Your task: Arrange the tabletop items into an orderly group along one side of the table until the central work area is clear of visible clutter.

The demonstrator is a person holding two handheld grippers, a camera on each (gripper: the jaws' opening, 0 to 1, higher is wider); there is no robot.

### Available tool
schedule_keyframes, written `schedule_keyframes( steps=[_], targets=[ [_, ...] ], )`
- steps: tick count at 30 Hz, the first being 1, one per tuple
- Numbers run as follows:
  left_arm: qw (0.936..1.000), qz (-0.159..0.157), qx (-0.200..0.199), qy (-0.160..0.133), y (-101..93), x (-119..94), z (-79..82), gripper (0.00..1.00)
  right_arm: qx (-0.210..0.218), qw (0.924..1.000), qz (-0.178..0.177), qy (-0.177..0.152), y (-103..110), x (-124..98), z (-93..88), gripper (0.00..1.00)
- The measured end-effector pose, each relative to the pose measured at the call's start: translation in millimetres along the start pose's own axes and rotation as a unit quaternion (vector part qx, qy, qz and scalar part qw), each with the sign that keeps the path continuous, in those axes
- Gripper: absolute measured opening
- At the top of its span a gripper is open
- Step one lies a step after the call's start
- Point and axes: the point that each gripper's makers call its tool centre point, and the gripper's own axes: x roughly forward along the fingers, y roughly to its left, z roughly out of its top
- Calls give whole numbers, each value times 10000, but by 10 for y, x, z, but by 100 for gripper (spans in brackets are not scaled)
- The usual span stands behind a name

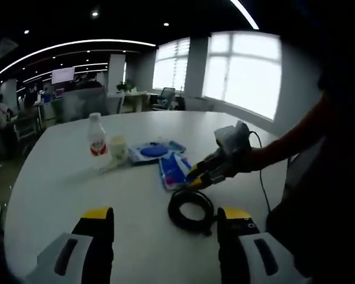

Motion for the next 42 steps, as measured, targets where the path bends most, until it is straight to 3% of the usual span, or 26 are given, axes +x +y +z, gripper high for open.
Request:
schedule_keyframes(
  steps=[3,6,9,19,25,33,42],
  targets=[
    [10000,14,-55,4,13,-22,-35,69,515,9987,-24,-54,-7,-26,-5,15],
    [9999,43,-92,-9,16,-36,-54,69,528,9986,4,-80,-18,-34,-19,10],
    [9999,58,-77,54,16,-38,-81,68,556,9984,66,-95,9,-58,-27,0],
    [10000,56,-1,75,55,-21,-65,66,16,9998,39,-201,5,-108,-9,0],
    [10000,-2,43,56,65,6,-32,66,-494,9978,-170,-415,-12,-223,133,0],
    [9999,-63,124,35,63,43,31,66,-577,9953,-345,-702,-11,-430,378,0],
    [9997,-116,206,13,78,57,82,66,-639,9919,-565,-944,-185,-592,571,0]
  ],
)
